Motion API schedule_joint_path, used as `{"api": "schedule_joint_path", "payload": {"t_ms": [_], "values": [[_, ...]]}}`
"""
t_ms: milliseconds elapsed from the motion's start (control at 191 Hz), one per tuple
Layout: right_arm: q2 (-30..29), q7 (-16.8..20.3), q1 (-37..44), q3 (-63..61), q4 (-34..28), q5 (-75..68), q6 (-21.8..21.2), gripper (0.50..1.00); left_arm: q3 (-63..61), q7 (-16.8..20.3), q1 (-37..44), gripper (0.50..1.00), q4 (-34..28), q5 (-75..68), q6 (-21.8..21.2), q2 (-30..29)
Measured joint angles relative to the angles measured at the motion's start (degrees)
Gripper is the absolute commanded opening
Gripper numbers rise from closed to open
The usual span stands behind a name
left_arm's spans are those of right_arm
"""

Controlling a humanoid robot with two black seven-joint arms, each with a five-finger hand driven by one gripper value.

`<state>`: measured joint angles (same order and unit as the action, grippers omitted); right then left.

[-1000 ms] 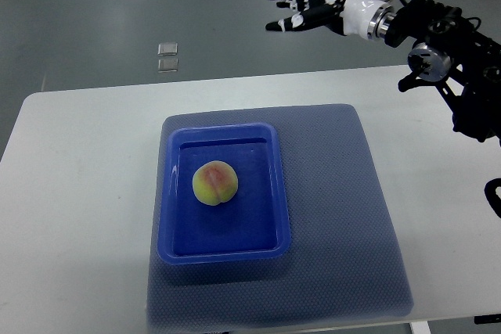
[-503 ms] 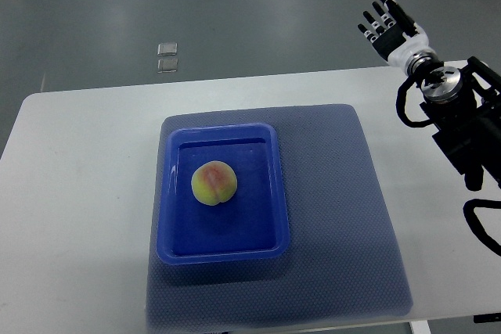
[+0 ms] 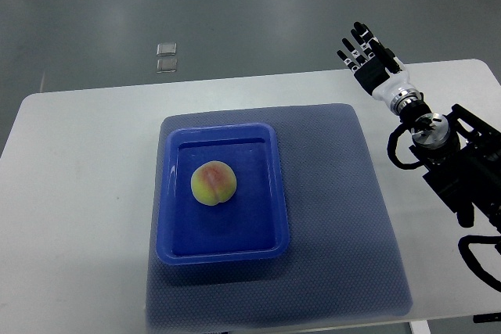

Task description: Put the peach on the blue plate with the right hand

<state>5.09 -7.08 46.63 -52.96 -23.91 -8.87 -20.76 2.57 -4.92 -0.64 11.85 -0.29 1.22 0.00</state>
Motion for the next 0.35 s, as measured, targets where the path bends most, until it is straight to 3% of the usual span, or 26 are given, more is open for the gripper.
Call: {"api": "schedule_joint_path", "payload": {"t_ms": [346], "values": [[0.00, -2.84, -1.15, 3.62, -0.01, 1.21, -6.43, 0.930, 0.07, 0.00, 0.11, 1.000, -0.41, -0.06, 0.00, 0.00]]}}
